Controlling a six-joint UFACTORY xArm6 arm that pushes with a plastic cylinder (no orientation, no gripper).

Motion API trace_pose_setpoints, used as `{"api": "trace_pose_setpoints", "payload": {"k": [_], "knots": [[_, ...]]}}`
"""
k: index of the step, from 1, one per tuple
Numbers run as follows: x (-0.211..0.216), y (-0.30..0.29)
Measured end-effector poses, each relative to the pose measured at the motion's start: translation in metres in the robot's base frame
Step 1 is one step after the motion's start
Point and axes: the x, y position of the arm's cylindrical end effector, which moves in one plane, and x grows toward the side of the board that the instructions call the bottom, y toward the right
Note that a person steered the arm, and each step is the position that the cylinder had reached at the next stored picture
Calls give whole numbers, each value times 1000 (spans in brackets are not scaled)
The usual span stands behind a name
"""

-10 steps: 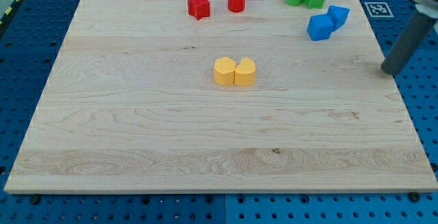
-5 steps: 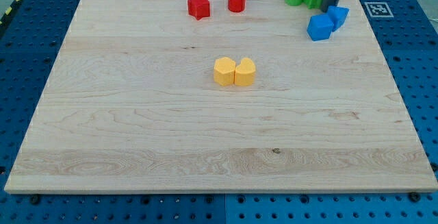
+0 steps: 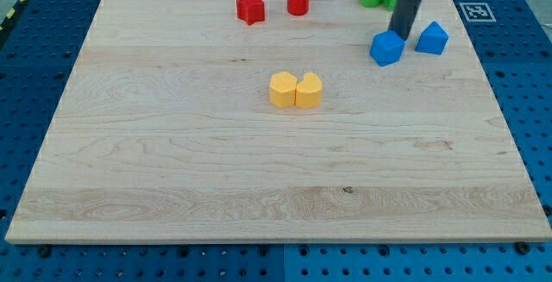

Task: Move the blue cube a bit left

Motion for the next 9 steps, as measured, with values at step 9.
{"api": "trace_pose_setpoints", "payload": {"k": [9], "knots": [[-5, -133]]}}
